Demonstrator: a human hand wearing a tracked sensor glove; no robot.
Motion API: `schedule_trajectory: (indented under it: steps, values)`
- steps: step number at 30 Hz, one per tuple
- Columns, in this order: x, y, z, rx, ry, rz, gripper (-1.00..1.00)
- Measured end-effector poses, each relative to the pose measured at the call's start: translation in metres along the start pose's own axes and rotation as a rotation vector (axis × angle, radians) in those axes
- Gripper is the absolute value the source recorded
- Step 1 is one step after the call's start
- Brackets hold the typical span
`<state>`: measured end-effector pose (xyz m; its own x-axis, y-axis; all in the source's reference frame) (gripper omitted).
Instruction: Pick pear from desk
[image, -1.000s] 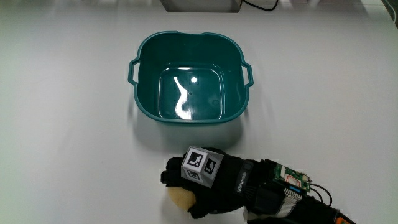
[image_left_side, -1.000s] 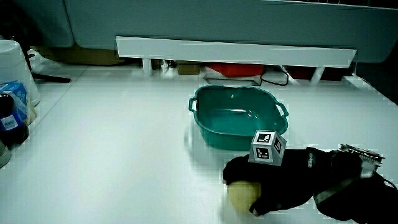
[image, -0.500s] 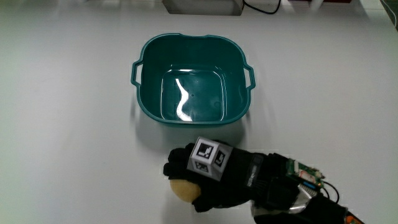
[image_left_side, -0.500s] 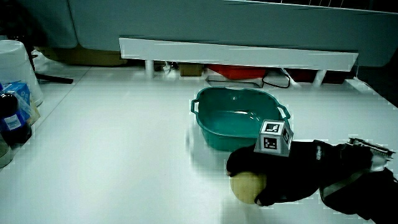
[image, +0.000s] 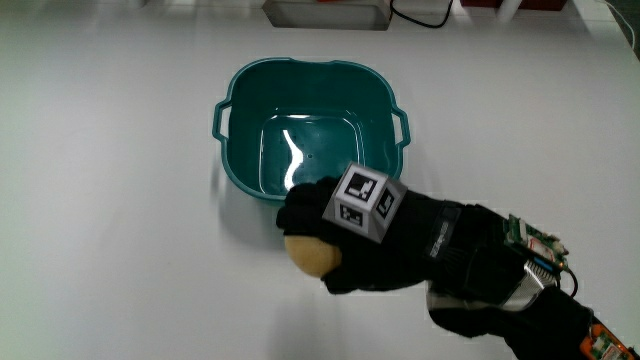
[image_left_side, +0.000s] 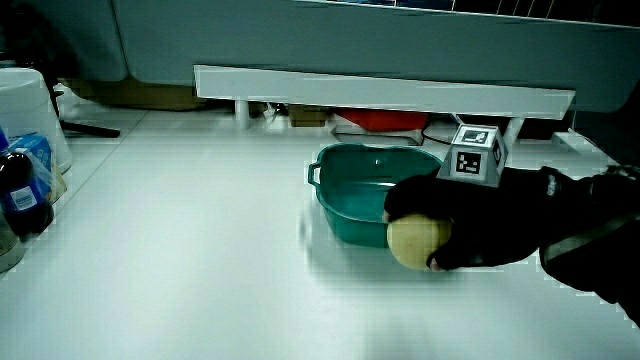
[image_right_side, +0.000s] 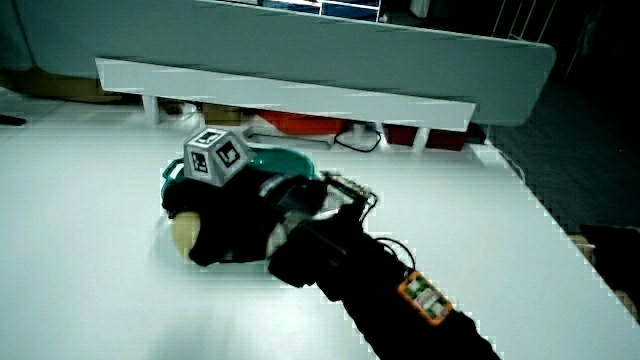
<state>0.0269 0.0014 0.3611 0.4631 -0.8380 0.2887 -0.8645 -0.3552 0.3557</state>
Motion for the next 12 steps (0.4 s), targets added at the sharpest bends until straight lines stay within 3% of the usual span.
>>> schedule_trajectory:
  steps: [6,12]
  values:
    - [0.015,0.001,0.017,0.024,-0.037,-0.041,1.00]
    - [0.033,0.008,0.018,0.010,-0.005,-0.087,1.00]
